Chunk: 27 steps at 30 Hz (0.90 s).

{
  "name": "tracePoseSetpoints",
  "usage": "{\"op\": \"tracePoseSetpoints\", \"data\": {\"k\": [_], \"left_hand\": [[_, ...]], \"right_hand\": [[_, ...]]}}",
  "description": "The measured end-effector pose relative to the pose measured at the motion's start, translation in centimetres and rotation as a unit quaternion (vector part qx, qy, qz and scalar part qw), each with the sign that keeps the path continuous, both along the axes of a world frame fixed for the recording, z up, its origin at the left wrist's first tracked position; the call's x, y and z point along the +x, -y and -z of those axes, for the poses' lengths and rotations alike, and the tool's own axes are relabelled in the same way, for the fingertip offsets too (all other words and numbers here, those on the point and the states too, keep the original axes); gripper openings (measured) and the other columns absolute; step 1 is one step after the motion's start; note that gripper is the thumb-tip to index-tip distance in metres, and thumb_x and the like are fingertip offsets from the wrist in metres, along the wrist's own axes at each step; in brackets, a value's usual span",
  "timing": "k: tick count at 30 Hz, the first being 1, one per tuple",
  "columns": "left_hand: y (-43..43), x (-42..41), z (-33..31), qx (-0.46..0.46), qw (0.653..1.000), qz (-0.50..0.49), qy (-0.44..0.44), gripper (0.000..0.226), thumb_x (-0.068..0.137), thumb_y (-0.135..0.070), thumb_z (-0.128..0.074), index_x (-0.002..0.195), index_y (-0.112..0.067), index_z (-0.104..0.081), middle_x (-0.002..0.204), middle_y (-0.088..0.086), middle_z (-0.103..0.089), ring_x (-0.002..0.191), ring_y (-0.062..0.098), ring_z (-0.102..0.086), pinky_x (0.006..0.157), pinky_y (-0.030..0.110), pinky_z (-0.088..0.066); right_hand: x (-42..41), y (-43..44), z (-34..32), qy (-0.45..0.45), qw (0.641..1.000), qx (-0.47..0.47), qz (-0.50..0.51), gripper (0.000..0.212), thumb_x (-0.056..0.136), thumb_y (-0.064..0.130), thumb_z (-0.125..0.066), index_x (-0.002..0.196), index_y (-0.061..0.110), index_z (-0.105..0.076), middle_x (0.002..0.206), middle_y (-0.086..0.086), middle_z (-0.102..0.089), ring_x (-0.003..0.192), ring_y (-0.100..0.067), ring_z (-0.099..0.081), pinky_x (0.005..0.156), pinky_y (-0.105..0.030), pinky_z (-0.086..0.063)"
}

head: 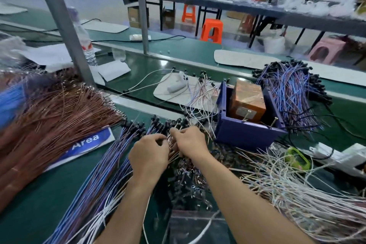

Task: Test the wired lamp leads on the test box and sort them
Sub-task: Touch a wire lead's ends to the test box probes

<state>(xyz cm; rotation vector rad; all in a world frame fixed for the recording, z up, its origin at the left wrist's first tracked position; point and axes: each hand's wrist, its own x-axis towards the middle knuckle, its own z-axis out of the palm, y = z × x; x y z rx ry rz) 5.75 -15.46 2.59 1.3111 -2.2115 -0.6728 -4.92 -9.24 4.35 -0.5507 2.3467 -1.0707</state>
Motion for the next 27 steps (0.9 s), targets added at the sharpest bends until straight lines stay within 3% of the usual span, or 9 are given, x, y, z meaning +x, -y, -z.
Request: {"op": "tracePoseSetpoints", "data": {"k": [4, 6, 8, 12, 14, 16, 19, 22, 27], "left_hand": [[-0.7, 0.8, -1.0, 0.076, 0.984, 0.056, -0.154, 0.010, 0.090, -0.030, -0.074, 0.097, -0.033, -0.081, 0.081, -0.014, -0.077, 0.070, 0.003, -0.069, 0.065, 0.028, -0.058], [-1.0, 1.2, -1.8, 0.174, 0.954, 0.116, -0.215, 0.016, 0.091, -0.020, -0.076, 0.095, -0.034, -0.080, 0.075, -0.010, -0.077, 0.060, 0.010, -0.070, 0.059, 0.035, -0.060], [-1.4, 1.8, -2.7, 0.243, 0.929, 0.154, -0.231, 0.024, 0.089, -0.012, -0.077, 0.091, -0.036, -0.081, 0.071, 0.000, -0.076, 0.050, 0.019, -0.065, 0.052, 0.037, -0.055], [-2.2, 3.5, -3.9, 0.297, 0.911, 0.149, -0.243, 0.028, 0.079, -0.009, -0.085, 0.080, -0.036, -0.083, 0.071, 0.001, -0.077, 0.051, 0.006, -0.062, 0.050, 0.018, -0.049], [-2.8, 4.3, -4.3, 0.276, 0.920, 0.155, -0.229, 0.027, 0.078, -0.012, -0.086, 0.077, -0.039, -0.083, 0.072, -0.004, -0.078, 0.056, 0.001, -0.066, 0.053, 0.014, -0.049], [-3.6, 4.5, -4.7, 0.261, 0.927, 0.165, -0.213, 0.028, 0.078, -0.017, -0.087, 0.075, -0.044, -0.081, 0.072, -0.008, -0.078, 0.062, 0.002, -0.070, 0.061, 0.020, -0.053], [-5.2, 3.6, -5.0, 0.243, 0.930, 0.180, -0.208, 0.029, 0.078, -0.018, -0.087, 0.076, -0.046, -0.081, 0.072, -0.011, -0.078, 0.070, 0.005, -0.074, 0.069, 0.025, -0.056], [-7.0, 2.4, -5.4, 0.214, 0.930, 0.220, -0.202, 0.029, 0.078, -0.019, -0.087, 0.077, -0.047, -0.080, 0.071, -0.013, -0.077, 0.069, 0.005, -0.074, 0.067, 0.024, -0.058], [-9.9, 0.5, -6.0, 0.192, 0.913, 0.321, -0.165, 0.025, 0.081, -0.019, -0.083, 0.077, -0.043, -0.080, 0.070, -0.011, -0.076, 0.063, 0.005, -0.071, 0.058, 0.018, -0.056]], "right_hand": [[0.0, -0.4, -2.0, 0.155, 0.971, -0.173, 0.050, 0.025, 0.095, 0.016, -0.066, 0.072, 0.010, -0.072, 0.056, -0.001, -0.065, 0.040, -0.013, -0.045, 0.045, -0.025, -0.039], [0.0, -1.4, -3.6, 0.220, 0.940, -0.252, 0.071, 0.023, 0.095, 0.003, -0.065, 0.074, 0.008, -0.071, 0.057, -0.003, -0.062, 0.041, -0.011, -0.043, 0.042, -0.021, -0.036], [0.0, -3.2, -5.0, 0.243, 0.921, -0.292, 0.091, 0.016, 0.095, 0.005, -0.066, 0.081, 0.009, -0.070, 0.067, -0.006, -0.069, 0.052, -0.012, -0.055, 0.051, -0.021, -0.044], [-0.3, -8.6, -7.2, 0.282, 0.857, -0.403, 0.153, 0.018, 0.101, 0.009, -0.058, 0.087, 0.009, -0.069, 0.082, -0.011, -0.076, 0.079, -0.021, -0.072, 0.074, -0.034, -0.059], [-0.2, -11.7, -7.9, 0.297, 0.823, -0.453, 0.171, 0.023, 0.102, 0.007, -0.052, 0.088, 0.006, -0.069, 0.082, -0.016, -0.074, 0.082, -0.027, -0.075, 0.074, -0.040, -0.063], [0.3, -14.5, -8.1, 0.305, 0.806, -0.476, 0.176, 0.027, 0.102, 0.008, -0.049, 0.085, 0.005, -0.070, 0.081, -0.019, -0.073, 0.082, -0.033, -0.075, 0.070, -0.043, -0.063], [1.0, -17.6, -7.6, 0.279, 0.826, -0.458, 0.174, 0.025, 0.100, 0.010, -0.052, 0.081, 0.009, -0.069, 0.079, -0.017, -0.070, 0.079, -0.033, -0.073, 0.071, -0.044, -0.062], [1.2, -20.1, -7.2, 0.187, 0.899, -0.371, 0.137, 0.029, 0.096, 0.010, -0.059, 0.071, 0.017, -0.072, 0.080, -0.014, -0.072, 0.073, -0.026, -0.064, 0.072, -0.037, -0.053], [1.6, -23.0, -7.3, 0.106, 0.954, -0.275, 0.049, 0.033, 0.099, 0.001, -0.053, 0.085, 0.015, -0.080, 0.082, -0.016, -0.076, 0.059, -0.021, -0.063, 0.053, -0.025, -0.045]]}}
